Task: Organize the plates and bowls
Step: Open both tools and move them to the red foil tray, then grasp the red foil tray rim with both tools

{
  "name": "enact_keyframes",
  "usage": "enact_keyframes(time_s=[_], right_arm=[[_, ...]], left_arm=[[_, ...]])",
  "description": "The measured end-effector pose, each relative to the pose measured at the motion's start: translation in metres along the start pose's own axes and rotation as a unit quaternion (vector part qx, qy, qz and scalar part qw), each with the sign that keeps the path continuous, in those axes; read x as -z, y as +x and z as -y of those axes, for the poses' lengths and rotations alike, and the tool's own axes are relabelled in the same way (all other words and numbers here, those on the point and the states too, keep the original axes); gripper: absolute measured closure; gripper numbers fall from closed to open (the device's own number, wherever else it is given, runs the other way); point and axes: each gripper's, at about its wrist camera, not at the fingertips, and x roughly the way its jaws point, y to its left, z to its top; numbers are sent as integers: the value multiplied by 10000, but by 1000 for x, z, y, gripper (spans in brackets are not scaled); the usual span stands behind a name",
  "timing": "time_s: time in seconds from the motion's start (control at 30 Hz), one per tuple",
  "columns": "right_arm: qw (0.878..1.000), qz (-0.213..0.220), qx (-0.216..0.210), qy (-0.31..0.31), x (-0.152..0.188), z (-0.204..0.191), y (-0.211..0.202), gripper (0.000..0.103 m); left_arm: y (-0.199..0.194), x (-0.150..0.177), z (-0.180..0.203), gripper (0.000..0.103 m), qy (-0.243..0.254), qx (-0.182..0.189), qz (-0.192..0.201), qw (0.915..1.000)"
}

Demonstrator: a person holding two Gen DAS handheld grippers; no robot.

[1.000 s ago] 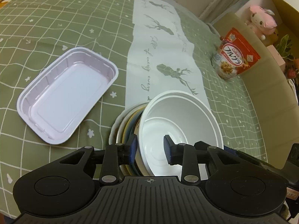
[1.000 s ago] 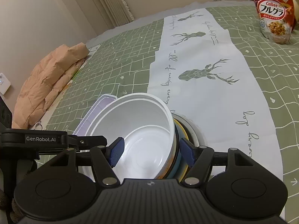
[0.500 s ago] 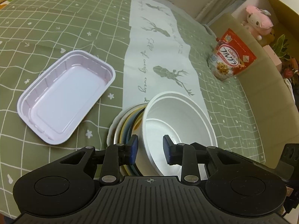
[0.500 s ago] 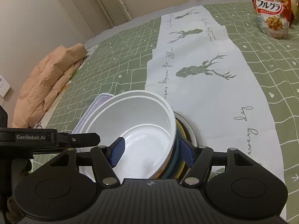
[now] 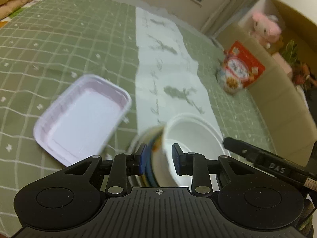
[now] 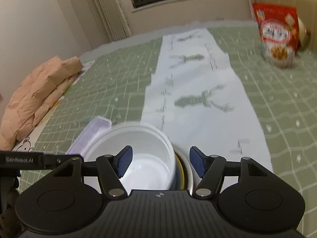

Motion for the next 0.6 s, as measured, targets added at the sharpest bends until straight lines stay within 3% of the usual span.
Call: enact_keyframes(time_s=[0.07,0.17,0.3,0.37,0.47,0.6], right_arm=[[9998,125,-52,-111,-11,-14,-2,38],[9995,70,-241,-194,-29,-40,5,37],[9954,-614,-595,-439,-50,-87,42,37],[9899,-1078,-592,-700,-57,-112,67,37],[9839,-1504,-242,-939,-67,-137,104,37],[9747,-2064,0,-862,-68,-150,144,37]], left_arm=[[-13,-10,-19,73,-118,-159,319,9993],[-26,-26,-48,73,-205,-756,742,9942],[-17,-37,-77,73,-235,-1560,806,9842],[-5,-39,-89,73,-277,-1650,675,9836],[11,-40,-100,73,-291,-1733,550,9829],[28,-38,-114,73,-250,-1779,400,9829]])
